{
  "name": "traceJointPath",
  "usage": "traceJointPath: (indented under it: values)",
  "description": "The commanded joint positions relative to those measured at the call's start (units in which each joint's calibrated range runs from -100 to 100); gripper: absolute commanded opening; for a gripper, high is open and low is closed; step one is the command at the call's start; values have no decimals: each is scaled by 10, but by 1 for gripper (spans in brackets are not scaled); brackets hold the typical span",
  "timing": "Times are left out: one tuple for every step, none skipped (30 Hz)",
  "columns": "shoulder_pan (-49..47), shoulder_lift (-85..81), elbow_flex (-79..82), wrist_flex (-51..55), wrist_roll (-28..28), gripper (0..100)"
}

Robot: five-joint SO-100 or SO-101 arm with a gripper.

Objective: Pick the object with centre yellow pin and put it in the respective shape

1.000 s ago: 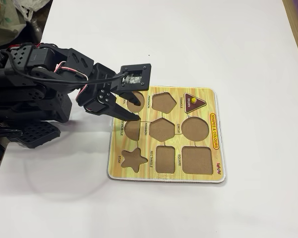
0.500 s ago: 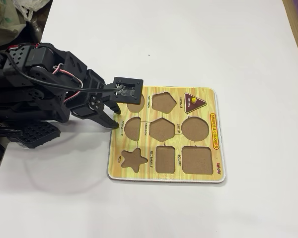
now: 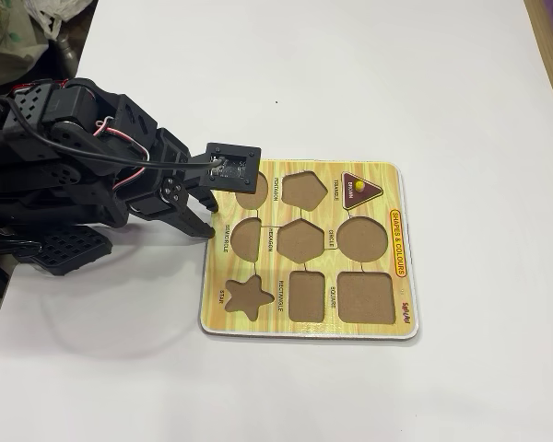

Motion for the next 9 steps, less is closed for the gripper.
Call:
traceJointPath:
  values:
    - [5,10,4,9,3,13]
    - [5,10,4,9,3,13]
    - [5,10,4,9,3,13]
    - [5,10,4,9,3,13]
    - [5,10,4,9,3,13]
    - [5,10,4,9,3,13]
    - [5,10,4,9,3,13]
    - [5,10,4,9,3,13]
    - [5,10,4,9,3,13]
